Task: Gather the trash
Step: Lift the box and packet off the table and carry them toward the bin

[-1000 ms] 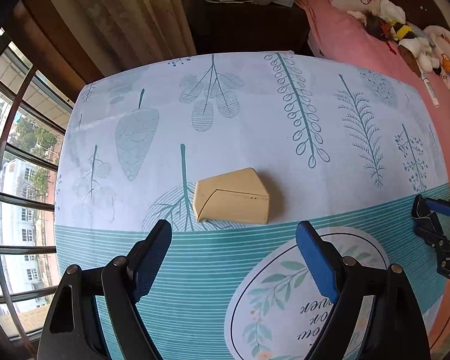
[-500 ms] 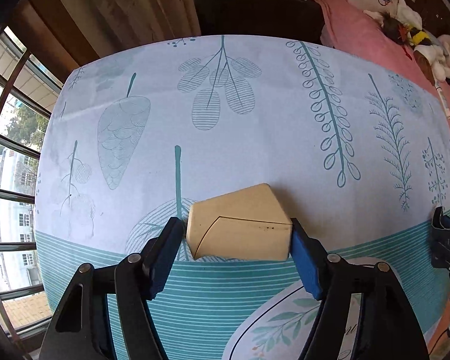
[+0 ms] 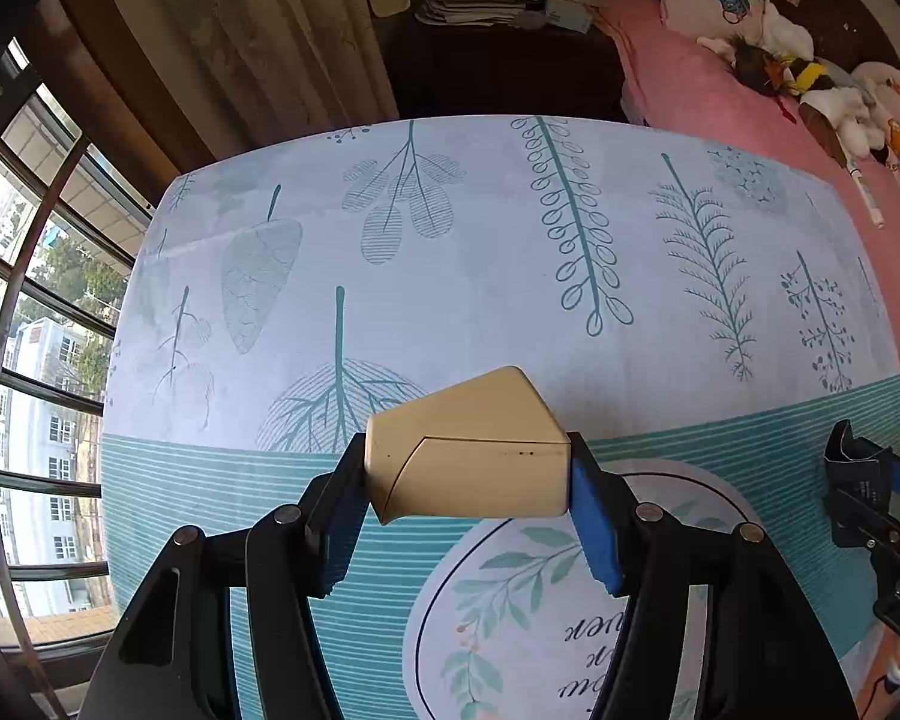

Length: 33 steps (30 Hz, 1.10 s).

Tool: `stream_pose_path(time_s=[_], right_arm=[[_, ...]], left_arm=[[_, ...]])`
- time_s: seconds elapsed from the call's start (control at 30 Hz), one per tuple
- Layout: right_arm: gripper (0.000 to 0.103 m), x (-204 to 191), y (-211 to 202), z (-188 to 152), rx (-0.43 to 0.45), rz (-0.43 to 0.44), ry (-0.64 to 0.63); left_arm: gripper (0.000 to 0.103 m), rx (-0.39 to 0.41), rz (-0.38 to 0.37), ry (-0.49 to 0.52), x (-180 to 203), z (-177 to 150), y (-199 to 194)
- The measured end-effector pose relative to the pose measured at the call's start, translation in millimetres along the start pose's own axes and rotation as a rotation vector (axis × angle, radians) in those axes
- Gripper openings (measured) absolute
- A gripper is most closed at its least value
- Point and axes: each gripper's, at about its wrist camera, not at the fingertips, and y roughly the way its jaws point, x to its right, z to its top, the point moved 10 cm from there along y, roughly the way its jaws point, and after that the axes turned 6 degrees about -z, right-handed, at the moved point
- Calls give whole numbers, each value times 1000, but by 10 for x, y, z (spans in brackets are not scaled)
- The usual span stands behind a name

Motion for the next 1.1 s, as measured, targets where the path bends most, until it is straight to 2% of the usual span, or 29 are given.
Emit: stream_pose_path(time_s=[0.3,0.5,0.67,0.87,1.1], right_arm=[[36,-207,-425,-293,19,27,77],[36,-506,-838,-621,32,46,114],[36,-838,-1276,-935,76,25,151],[36,-1316,-1870,-1426,140,-2,261],[36,-1975,-2401,-2170,187,-57,331]], left_arm=[[61,73,-34,36,284,-531,-852],[61,106,-89,31,324,-1079,-1415],[61,136,-120,69,249,-1682,-1867],[61,182,-177,124,54,-2509,-2389],[61,181,-235,159,-259,-3527,-2716]])
